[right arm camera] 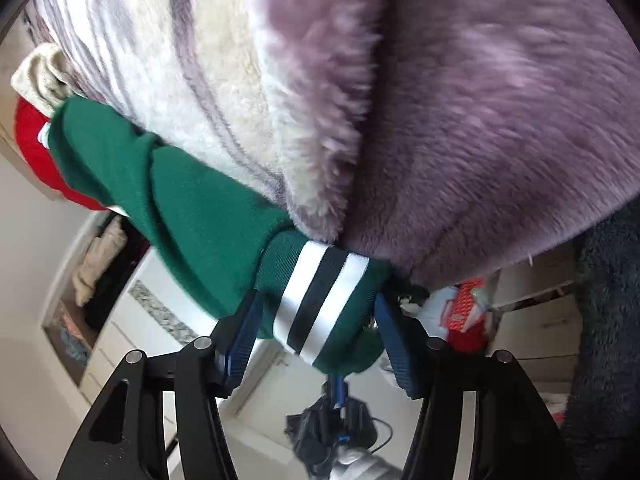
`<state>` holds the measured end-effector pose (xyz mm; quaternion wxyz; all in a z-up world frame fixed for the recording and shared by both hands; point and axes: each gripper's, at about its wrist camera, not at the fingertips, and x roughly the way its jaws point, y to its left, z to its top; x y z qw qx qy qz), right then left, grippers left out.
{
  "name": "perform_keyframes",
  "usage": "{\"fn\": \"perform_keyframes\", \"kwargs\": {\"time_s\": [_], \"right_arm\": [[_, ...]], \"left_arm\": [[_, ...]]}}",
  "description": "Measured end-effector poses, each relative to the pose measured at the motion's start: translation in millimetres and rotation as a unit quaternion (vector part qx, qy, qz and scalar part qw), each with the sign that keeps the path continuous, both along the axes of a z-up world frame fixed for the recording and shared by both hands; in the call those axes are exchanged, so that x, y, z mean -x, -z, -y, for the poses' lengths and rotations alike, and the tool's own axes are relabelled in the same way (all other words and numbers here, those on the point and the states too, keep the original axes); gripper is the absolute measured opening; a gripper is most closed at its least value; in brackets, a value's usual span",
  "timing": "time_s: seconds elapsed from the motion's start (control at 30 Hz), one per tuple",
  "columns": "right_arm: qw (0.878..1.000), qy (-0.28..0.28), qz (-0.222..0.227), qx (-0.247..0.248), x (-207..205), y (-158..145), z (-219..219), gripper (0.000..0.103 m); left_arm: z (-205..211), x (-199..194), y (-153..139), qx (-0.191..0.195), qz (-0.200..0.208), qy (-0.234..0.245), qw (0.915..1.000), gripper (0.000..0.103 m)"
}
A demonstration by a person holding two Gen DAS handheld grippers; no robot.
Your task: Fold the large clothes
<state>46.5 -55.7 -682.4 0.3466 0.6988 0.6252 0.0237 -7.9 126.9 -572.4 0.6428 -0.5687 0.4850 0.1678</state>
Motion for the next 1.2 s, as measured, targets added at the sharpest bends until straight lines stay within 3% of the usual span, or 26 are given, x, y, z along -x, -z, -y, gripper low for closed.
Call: {"fn": "perform_keyframes", "kwargs": {"time_s": [0.03,0.07,0.1,0.17,0.23,0.3,0.33,0.4,0.47,0.5,0.53,0.6,0.7,0.77,0.83,0.87,0.93,0.97,1.03,1.07,1.13,1.2], "right_arm": [[1.000,-0.007,0.005,0.011,-4.7,1.0,-8.0,0.047],[0.999,-0.027,0.009,0.038,-9.8,-3.5,-10.7,0.012],[0.998,-0.031,0.015,0.049,-11.7,-0.7,0.0,0.009],[0.994,-0.065,0.024,0.080,-11.4,-14.1,-9.4,0.006],[0.984,-0.122,0.046,0.118,-10.9,-36.0,-21.6,0.005],[0.970,-0.187,0.049,0.150,-4.4,-43.8,-33.0,0.000],[0.964,-0.213,0.032,0.158,8.3,-38.8,-42.0,0.000],[0.977,-0.184,-0.005,0.113,32.4,-27.4,-48.3,0.001],[0.991,-0.120,-0.001,0.055,47.5,-29.2,-44.0,0.002],[0.993,-0.108,0.007,0.044,48.2,-34.0,-47.2,0.014],[0.995,-0.092,0.018,0.036,48.8,-39.0,-50.3,0.044],[0.998,-0.056,0.031,0.023,48.6,-44.6,-59.4,0.075],[0.999,-0.032,0.024,0.006,37.8,-31.6,-72.8,0.073],[1.000,0.002,0.000,0.008,12.2,-16.4,-84.5,0.050],[1.000,0.011,-0.002,0.022,7.3,-13.8,-104.2,0.036],[0.999,0.006,0.028,0.031,3.2,-21.2,-112.4,0.023],[0.994,0.000,0.111,0.021,-8.0,-48.4,-120.1,0.020],[0.983,-0.019,0.180,0.030,-13.3,-69.8,-125.7,0.019],[0.968,-0.070,0.229,0.074,-9.5,-80.7,-132.2,0.019],[0.973,-0.099,0.184,0.097,2.5,-61.1,-135.0,0.018],[0.986,-0.082,0.119,0.078,19.8,-33.2,-130.1,0.019],[0.989,-0.087,0.114,0.041,16.7,-36.9,-136.6,0.021]], "left_arm": [[2.3,-1.5,0.4,0.004,0.000,0.003,1.0000,0.006],[4.4,-3.3,1.1,0.008,0.000,0.006,0.9999,0.010],[6.3,-5.2,2.1,0.014,-0.002,0.007,0.9999,0.014],[9.6,-5.9,1.7,0.022,0.003,0.002,0.9997,0.037],[12.7,-5.7,0.1,0.024,0.014,0.000,0.9996,0.053],[16.6,-6.7,0.1,0.023,0.015,0.004,0.9996,0.053],[18.0,-7.3,0.6,0.023,0.010,0.007,0.9997,0.053],[19.7,-7.3,-2.2,0.023,0.012,0.008,0.9996,0.053],[20.8,-8.6,-7.9,0.016,0.015,0.017,0.9996,0.053],[21.5,-9.5,-10.6,0.010,0.015,0.023,0.9996,0.053],[22.1,-10.2,-12.1,0.006,0.014,0.028,0.9995,0.053],[23.1,-11.6,-12.5,0.003,0.014,0.037,0.9992,0.053],[25.4,-12.3,-8.5,0.001,0.004,0.038,0.9993,0.053],[28.4,-12.0,-5.8,0.005,0.004,0.035,0.9994,0.053],[31.6,-11.3,-5.7,0.008,0.006,0.032,0.9994,0.053],[32.9,-10.6,-6.4,0.010,0.011,0.030,0.9994,0.053],[34.4,-9.7,-7.4,0.010,0.020,0.031,0.9993,0.053],[34.7,-9.4,-6.9,0.012,0.026,0.031,0.9991,0.053],[34.9,-11.2,-3.5,0.011,0.028,0.031,0.9991,0.053],[33.7,-12.5,-0.6,0.013,0.030,0.030,0.9990,0.053],[30.9,-16.1,4.3,0.012,0.024,0.023,0.9994,0.053],[27.1,-20.6,7.9,0.022,0.033,0.013,0.9991,0.053]]}}
